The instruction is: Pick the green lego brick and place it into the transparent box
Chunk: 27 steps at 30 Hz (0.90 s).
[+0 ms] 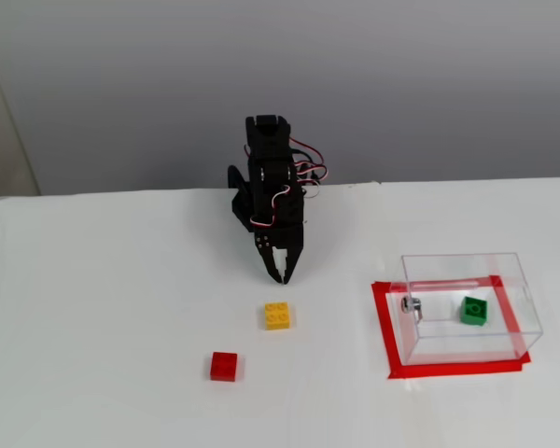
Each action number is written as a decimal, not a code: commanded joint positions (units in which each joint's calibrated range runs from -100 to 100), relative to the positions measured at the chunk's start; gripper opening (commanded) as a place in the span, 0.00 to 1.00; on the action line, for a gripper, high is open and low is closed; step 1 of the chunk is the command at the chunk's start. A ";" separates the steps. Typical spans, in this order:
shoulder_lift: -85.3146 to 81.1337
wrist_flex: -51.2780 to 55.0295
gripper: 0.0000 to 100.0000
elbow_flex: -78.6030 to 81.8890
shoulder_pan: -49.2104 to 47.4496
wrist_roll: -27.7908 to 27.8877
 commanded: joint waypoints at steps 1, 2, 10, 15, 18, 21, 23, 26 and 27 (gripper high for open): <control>-0.51 0.30 0.01 -1.51 0.54 -0.20; -0.51 0.30 0.01 -1.51 0.54 -0.20; -0.51 0.30 0.01 -1.51 0.17 0.06; -0.51 0.30 0.01 -1.51 0.17 0.06; -0.51 0.30 0.01 -1.51 0.09 0.06; -0.51 0.30 0.01 -1.51 0.09 0.06; -0.51 0.30 0.01 -1.51 0.09 0.06; -0.51 0.30 0.01 -1.51 0.09 0.06; -0.51 0.30 0.01 -1.51 0.09 0.06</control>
